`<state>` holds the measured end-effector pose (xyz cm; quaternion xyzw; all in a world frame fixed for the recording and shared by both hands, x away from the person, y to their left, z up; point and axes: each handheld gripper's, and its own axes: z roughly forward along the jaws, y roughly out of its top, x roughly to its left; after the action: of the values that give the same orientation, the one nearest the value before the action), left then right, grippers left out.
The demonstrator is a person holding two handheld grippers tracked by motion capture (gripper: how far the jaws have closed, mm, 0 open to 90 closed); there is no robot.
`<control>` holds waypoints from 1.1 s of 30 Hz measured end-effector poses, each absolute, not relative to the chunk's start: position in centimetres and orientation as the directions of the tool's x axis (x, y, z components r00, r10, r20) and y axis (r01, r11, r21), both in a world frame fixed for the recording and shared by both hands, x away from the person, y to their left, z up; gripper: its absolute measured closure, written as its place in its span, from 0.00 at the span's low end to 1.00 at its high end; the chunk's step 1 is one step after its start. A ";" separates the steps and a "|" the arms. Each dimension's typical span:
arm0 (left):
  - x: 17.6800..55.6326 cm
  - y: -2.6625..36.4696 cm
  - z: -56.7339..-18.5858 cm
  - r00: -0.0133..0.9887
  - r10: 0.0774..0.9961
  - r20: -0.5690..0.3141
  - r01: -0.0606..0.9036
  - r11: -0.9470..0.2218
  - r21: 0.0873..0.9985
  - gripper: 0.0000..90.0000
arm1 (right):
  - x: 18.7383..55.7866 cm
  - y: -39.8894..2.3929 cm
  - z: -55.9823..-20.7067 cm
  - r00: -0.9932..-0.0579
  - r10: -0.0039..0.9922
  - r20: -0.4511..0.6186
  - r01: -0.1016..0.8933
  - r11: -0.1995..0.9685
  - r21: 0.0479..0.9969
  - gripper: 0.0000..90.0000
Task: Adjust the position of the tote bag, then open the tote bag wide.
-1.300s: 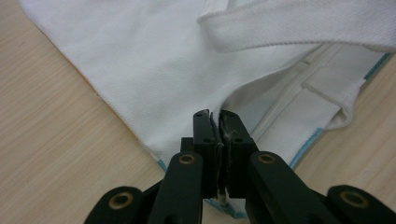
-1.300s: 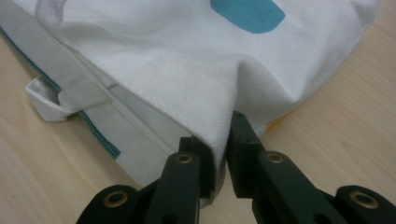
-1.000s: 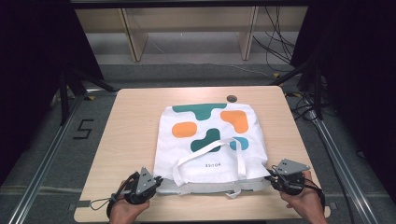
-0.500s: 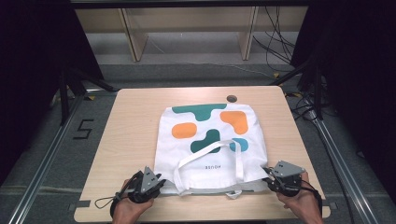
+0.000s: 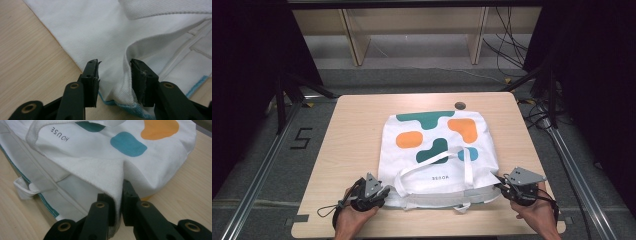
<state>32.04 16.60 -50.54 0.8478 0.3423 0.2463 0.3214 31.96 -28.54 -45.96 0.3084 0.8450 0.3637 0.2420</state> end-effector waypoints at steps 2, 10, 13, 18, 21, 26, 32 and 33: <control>31.8 16.3 -50.4 0.658 0.721 0.219 0.407 -0.585 0.702 0.61 | 32.0 -28.6 -46.0 -0.687 0.706 -0.174 0.355 0.534 0.767 0.94; 31.6 16.1 -50.7 0.684 0.706 0.185 0.423 -0.590 0.687 0.61 | 31.9 -28.7 -46.2 -0.682 0.714 -0.159 0.365 0.521 0.772 0.93; 31.3 15.9 -50.4 0.714 0.676 0.182 0.388 -0.598 0.701 0.88 | 32.1 -28.9 -46.2 -0.696 0.698 -0.167 0.352 0.534 0.769 0.93; 31.0 16.0 -50.3 0.727 0.664 0.176 0.372 -0.595 0.712 0.95 | 32.1 -29.0 -46.2 -0.694 0.699 -0.174 0.348 0.537 0.768 0.93; 30.9 16.2 -49.9 0.730 0.659 0.182 0.362 -0.599 0.715 0.95 | 32.1 -29.0 -46.2 -0.689 0.705 -0.168 0.355 0.531 0.770 0.93; 30.3 16.2 -49.7 0.735 0.656 0.170 0.359 -0.590 0.723 0.96 | 32.1 -29.2 -46.2 -0.692 0.700 -0.177 0.348 0.538 0.768 0.93; 30.0 16.4 -49.4 0.740 0.653 0.162 0.357 -0.584 0.729 0.95 | 31.9 -29.6 -46.1 -0.682 0.714 -0.159 0.364 0.519 0.773 0.93; 29.8 16.4 -49.2 0.741 0.653 0.159 0.350 -0.577 0.738 0.95 | 31.9 -29.5 -46.1 -0.685 0.714 -0.144 0.374 0.514 0.772 0.93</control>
<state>29.83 16.44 -49.21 0.8621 0.2907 0.2124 0.3566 31.89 -29.52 -46.09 0.3240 0.8394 0.3716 0.2291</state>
